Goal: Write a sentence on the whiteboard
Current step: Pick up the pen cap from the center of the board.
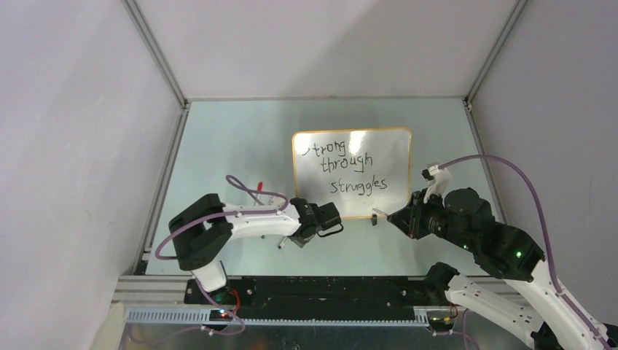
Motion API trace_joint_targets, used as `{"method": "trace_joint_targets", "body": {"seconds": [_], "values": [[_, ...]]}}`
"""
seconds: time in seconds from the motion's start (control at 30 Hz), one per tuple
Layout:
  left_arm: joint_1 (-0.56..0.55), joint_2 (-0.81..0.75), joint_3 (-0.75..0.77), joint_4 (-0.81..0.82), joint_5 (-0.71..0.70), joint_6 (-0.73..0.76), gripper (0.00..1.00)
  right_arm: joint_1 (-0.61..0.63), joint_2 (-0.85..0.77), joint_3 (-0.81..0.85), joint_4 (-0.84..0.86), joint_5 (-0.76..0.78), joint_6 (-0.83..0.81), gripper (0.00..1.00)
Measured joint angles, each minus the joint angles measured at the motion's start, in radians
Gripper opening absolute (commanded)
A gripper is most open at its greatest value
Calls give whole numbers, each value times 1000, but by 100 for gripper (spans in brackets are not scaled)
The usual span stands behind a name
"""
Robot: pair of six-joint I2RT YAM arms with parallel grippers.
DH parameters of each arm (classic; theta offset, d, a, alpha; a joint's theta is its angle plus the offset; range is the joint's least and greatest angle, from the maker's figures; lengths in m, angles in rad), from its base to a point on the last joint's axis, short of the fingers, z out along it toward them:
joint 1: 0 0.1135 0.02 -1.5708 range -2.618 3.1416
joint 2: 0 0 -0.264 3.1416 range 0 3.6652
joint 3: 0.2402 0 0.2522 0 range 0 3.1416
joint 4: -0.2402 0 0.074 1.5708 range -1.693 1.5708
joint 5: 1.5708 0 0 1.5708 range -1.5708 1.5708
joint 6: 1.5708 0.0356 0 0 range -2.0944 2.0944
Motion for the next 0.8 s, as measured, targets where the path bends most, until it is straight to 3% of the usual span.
{"method": "trace_joint_targets", "body": {"seconds": [0.33, 0.47, 0.57, 0.7, 0.8], "values": [[40, 73, 57, -23, 22, 18, 53, -16, -10, 0, 0, -8, -14, 0], [45, 84, 66, -25, 31, 35, 38, -22, -17, 0, 0, -8, -17, 0], [45, 88, 68, -28, 41, 47, 17, -26, -24, 0, 0, -10, -17, 0], [43, 87, 63, -32, 40, 55, 8, -29, -31, 0, 0, -13, -17, 0], [37, 60, 27, 0, 26, 76, 7, -32, -36, 0, 0, -14, -17, 0]]}}
